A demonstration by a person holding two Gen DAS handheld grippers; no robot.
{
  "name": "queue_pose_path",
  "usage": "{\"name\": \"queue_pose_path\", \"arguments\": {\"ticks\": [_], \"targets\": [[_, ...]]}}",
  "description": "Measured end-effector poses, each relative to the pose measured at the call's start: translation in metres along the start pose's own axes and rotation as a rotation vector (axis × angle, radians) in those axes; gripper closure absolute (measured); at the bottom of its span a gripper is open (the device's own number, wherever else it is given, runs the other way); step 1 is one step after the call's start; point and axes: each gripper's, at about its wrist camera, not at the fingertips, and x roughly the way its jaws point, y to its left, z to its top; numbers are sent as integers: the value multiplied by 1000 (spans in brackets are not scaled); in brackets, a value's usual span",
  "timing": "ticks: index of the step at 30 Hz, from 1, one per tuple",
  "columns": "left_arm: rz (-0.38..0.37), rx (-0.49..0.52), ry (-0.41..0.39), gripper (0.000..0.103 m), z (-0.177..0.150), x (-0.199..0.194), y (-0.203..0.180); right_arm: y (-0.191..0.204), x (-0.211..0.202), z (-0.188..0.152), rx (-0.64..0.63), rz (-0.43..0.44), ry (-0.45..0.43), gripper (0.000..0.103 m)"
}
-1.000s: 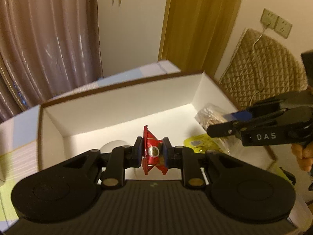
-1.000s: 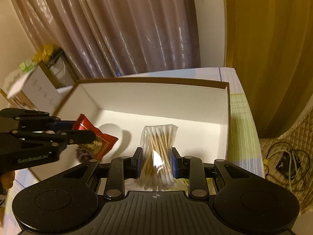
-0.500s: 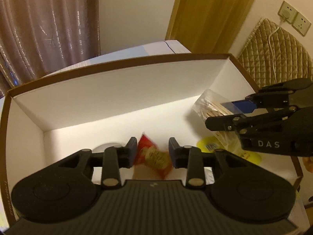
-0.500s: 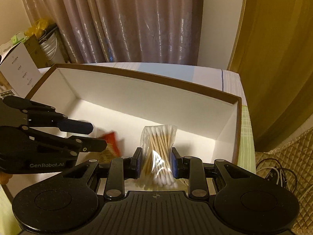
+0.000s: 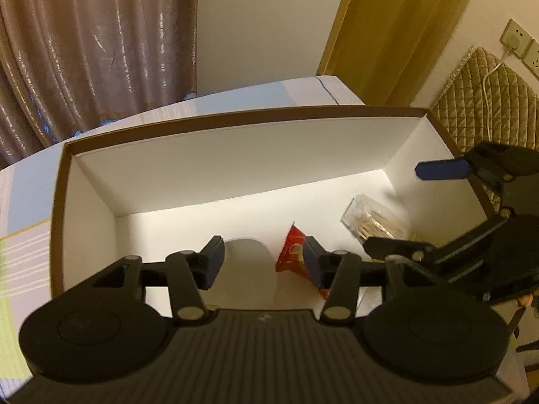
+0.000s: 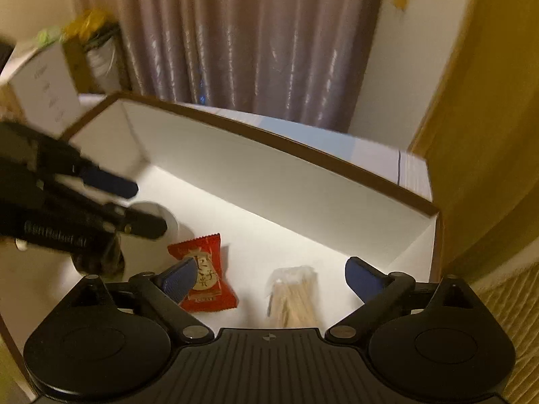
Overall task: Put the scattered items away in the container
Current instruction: 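Open the left tool on the red packet while the right tool releases the swab bag, then withdraw both tools from the box toward the remaining items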
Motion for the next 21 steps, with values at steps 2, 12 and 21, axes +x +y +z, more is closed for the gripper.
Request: {"name": "queue_pose_path", "arguments": {"ticks": [2,12,21], "targets": [[3,-1,-1,48,0,-3,1,1,-1,-1,15,23,17,4],[10,18,35,26,-9,-16,-9,8,-28,-11,-18,-6,61,4],[39,43,41,20,-20,-37,-20,17,-54,-25,-12,0,75,4]]}}
